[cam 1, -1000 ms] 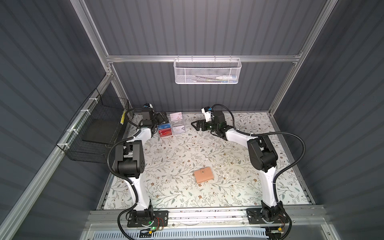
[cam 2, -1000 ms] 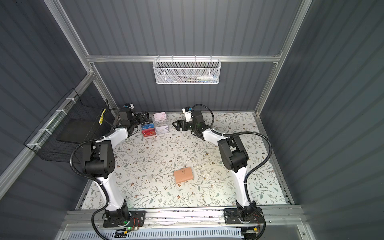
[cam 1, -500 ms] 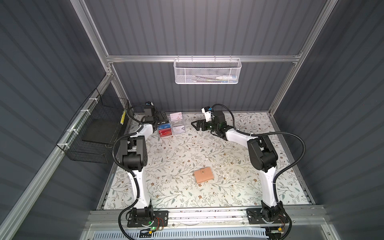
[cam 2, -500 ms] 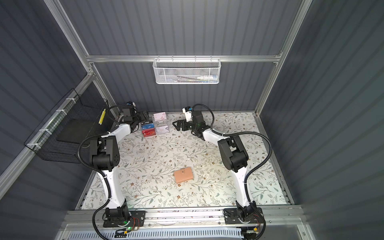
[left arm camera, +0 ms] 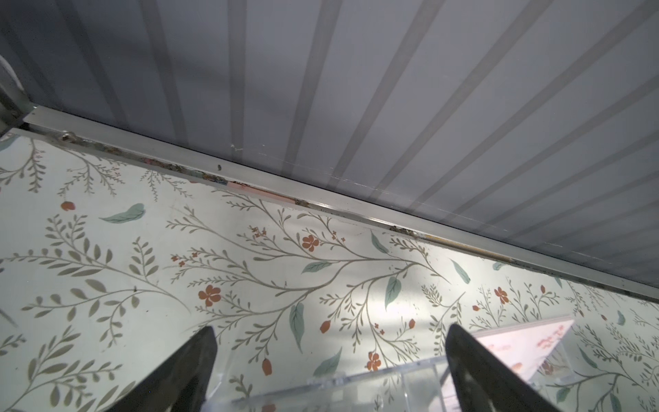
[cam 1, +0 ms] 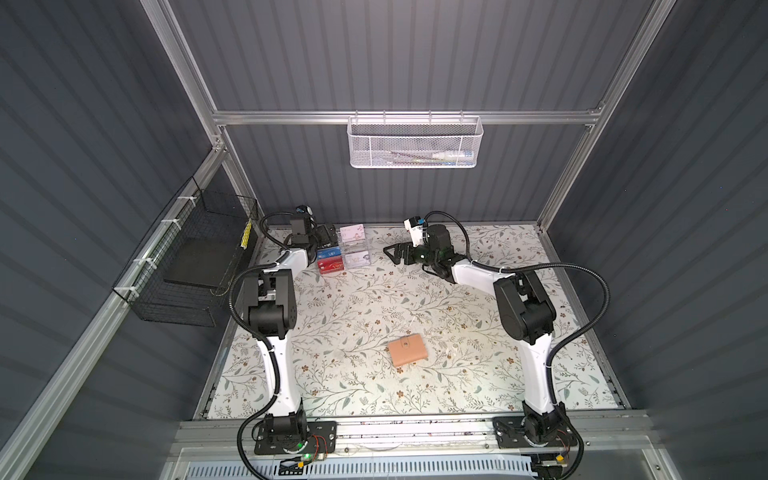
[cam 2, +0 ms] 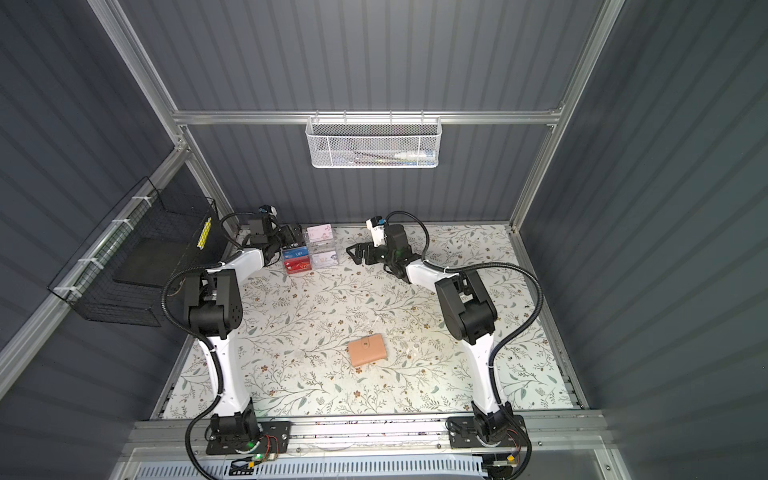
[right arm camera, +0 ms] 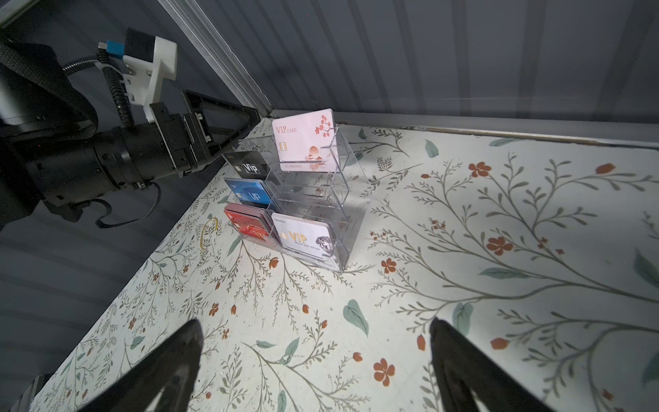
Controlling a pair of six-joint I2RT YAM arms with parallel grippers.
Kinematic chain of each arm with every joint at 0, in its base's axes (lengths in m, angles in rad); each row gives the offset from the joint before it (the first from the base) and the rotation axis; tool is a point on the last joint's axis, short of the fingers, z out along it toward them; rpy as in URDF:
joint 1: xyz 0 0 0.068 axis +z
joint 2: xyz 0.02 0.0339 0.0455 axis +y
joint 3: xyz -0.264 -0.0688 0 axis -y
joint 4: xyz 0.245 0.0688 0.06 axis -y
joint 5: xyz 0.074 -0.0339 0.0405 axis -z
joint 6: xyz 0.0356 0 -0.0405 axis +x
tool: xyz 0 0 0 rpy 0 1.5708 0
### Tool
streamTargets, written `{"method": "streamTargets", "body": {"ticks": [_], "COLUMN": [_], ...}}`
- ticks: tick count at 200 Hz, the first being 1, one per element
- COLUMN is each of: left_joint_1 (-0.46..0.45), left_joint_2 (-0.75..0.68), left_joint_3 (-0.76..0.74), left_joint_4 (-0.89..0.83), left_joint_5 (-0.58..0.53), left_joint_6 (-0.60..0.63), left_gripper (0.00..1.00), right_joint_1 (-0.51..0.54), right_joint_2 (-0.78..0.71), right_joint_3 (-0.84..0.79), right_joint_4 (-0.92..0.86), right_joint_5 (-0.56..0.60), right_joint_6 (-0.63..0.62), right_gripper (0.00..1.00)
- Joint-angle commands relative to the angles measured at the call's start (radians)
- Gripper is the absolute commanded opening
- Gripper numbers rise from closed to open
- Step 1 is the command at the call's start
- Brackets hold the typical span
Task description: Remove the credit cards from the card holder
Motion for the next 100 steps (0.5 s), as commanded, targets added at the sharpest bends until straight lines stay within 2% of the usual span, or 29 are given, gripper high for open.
{"method": "streamTargets", "body": {"ticks": [1, 100], "left_joint_1": [-0.008, -0.106], "left_joint_2": [0.031, 0.042], "left_joint_3": [0.012, -0.024], "left_joint_4": [0.022, 0.050], "left_joint_5": [0.038, 0.042], "left_joint_6": [0.005, -0.005], "left_gripper": [1.00, 1.00], "right_joint_1": [-0.007, -0.035], "right_joint_2": [-0.022, -0.022], "right_joint_3": [-0.016, -0.041], "right_joint_4": [0.026, 0.029], "right_joint_5": [-0.018, -0.030], "right_joint_6": [0.010, 0.053], "right_gripper": [0.99, 0.99]}}
